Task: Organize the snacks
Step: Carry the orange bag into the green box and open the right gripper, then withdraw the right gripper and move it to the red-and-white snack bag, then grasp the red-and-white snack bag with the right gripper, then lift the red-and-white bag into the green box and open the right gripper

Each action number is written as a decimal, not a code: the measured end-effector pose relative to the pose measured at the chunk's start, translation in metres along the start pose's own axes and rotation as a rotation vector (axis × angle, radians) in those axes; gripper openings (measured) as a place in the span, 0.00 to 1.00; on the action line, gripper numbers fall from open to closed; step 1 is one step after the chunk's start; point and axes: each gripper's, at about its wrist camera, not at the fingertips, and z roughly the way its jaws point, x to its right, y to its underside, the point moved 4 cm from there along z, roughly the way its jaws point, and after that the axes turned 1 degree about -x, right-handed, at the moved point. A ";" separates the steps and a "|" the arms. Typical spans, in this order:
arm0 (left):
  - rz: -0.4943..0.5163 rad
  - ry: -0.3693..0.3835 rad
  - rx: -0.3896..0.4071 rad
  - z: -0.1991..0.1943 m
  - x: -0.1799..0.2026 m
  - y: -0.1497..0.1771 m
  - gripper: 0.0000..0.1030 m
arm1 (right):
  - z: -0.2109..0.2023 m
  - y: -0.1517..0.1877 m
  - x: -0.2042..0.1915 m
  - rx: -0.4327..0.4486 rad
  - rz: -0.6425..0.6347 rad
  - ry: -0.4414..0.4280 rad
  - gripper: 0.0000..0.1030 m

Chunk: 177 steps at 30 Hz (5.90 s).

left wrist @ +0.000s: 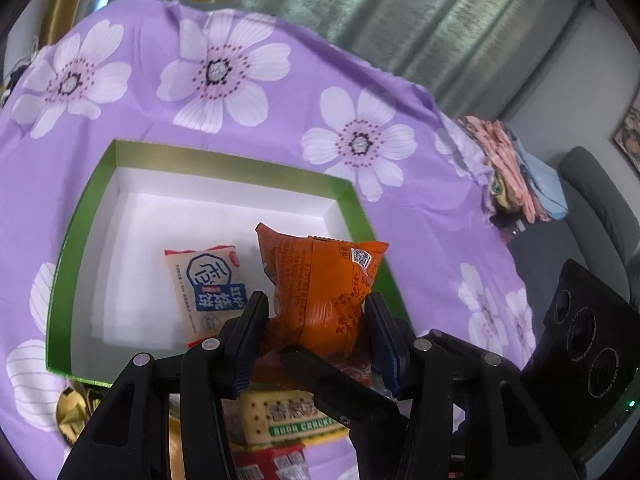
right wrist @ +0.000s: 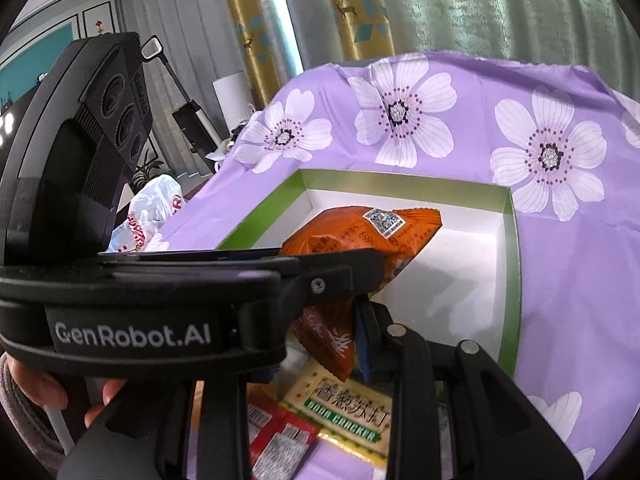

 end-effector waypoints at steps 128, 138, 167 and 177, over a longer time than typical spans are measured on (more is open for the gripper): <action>-0.028 -0.060 -0.200 -0.013 -0.014 0.141 0.65 | -0.005 0.134 -0.035 -0.226 0.116 -0.108 0.53; -0.058 -0.054 -0.198 -0.014 -0.014 0.149 0.59 | -0.007 0.137 -0.036 -0.217 0.102 -0.097 0.44; 0.069 -0.022 -0.006 -0.068 0.027 0.083 0.59 | -0.058 0.064 -0.052 -0.001 -0.018 -0.037 0.43; 0.052 -0.014 0.015 -0.050 0.008 0.020 0.59 | -0.024 0.011 -0.030 0.033 -0.029 -0.041 0.44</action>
